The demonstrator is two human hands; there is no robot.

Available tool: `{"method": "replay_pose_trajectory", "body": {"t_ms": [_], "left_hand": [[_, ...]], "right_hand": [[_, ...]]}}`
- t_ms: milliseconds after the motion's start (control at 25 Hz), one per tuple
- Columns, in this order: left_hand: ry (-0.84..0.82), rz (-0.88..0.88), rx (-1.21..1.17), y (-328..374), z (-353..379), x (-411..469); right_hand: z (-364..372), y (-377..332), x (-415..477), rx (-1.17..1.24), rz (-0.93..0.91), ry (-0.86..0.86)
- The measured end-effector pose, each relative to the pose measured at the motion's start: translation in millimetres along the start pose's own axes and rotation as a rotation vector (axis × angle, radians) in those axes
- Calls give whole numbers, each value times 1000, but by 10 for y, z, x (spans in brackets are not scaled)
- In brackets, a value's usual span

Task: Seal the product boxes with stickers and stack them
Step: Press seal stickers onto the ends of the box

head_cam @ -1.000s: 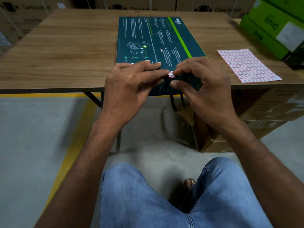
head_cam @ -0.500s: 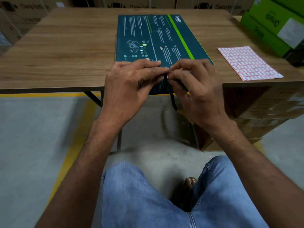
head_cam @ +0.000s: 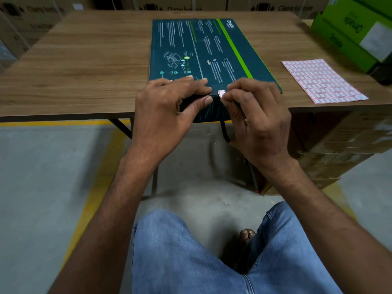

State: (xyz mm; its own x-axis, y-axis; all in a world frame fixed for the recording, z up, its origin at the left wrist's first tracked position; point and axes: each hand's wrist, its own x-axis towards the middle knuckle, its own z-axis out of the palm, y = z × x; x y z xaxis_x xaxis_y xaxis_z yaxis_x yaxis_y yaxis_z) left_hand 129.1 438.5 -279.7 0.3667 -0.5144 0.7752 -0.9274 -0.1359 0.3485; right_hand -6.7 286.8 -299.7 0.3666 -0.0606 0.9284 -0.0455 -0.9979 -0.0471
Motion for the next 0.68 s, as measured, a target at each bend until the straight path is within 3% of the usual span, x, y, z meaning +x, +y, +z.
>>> {"method": "replay_pose_trajectory", "body": {"t_ms": [680], "left_hand": [[-12,-11,20,57,-42,10]], "right_hand": [[-4,11,26,-8,-31,-26]]}}
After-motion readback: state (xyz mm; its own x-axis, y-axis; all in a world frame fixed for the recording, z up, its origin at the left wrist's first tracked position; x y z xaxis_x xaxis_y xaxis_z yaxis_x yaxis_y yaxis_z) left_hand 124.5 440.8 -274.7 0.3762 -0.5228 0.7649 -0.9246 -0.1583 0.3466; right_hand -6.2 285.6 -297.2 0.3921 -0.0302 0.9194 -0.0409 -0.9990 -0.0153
